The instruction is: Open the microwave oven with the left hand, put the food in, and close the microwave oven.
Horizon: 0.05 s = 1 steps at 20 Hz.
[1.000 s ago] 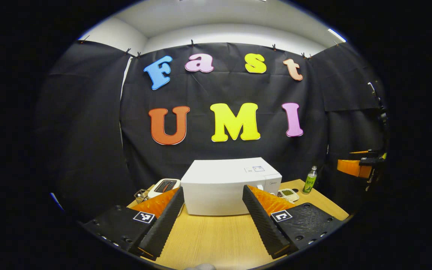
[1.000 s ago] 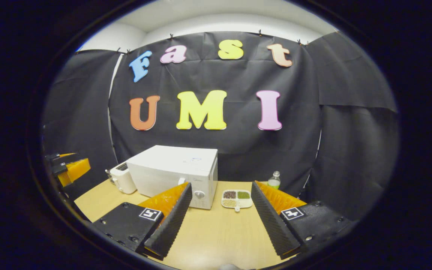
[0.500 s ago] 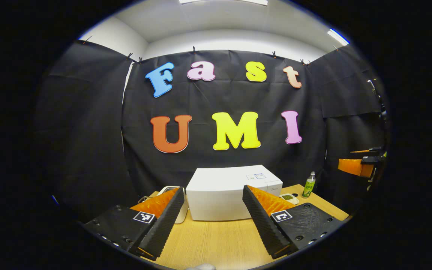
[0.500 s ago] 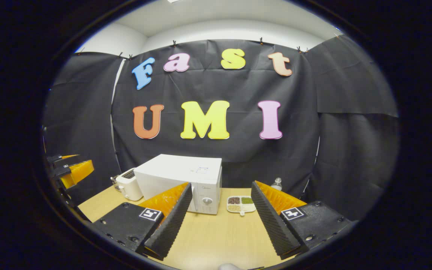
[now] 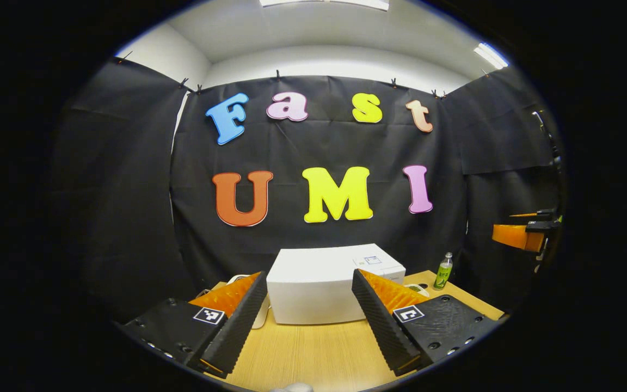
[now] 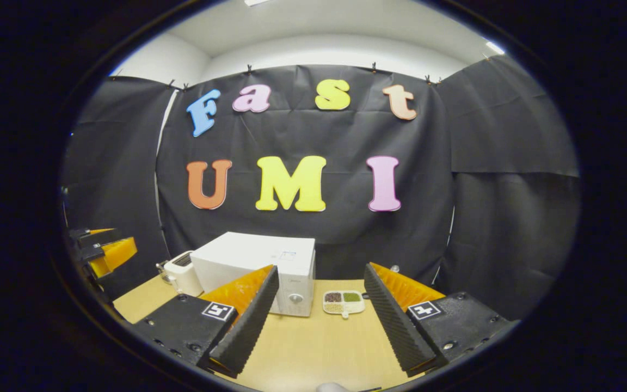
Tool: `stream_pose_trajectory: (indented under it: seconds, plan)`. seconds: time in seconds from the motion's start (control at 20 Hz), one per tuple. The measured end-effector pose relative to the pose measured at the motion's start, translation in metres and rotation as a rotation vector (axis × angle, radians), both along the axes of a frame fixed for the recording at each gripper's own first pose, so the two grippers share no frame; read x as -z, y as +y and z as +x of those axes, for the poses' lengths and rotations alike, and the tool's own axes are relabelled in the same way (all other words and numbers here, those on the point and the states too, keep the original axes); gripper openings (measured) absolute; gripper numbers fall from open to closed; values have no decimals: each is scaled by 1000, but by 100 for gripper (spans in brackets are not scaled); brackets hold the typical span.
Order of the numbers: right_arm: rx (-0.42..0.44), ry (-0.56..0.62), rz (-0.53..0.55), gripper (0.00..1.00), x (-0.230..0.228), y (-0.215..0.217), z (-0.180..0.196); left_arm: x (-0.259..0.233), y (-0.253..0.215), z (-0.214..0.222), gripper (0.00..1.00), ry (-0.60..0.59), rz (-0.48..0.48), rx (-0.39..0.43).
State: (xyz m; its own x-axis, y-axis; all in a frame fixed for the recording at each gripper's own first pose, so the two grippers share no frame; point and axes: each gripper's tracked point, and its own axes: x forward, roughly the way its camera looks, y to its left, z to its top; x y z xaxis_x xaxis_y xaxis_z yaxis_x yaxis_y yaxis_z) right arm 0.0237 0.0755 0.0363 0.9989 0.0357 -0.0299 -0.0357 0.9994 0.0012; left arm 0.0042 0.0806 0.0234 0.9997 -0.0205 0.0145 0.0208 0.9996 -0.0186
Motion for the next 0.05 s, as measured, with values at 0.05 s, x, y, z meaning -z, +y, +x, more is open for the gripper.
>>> stream_pose_trajectory:
  seconds: [0.05]
  plan:
    - [2, -2, 2, 92, -2, 1, 0, 0, 1, 0, 96, -1, -1, 3]
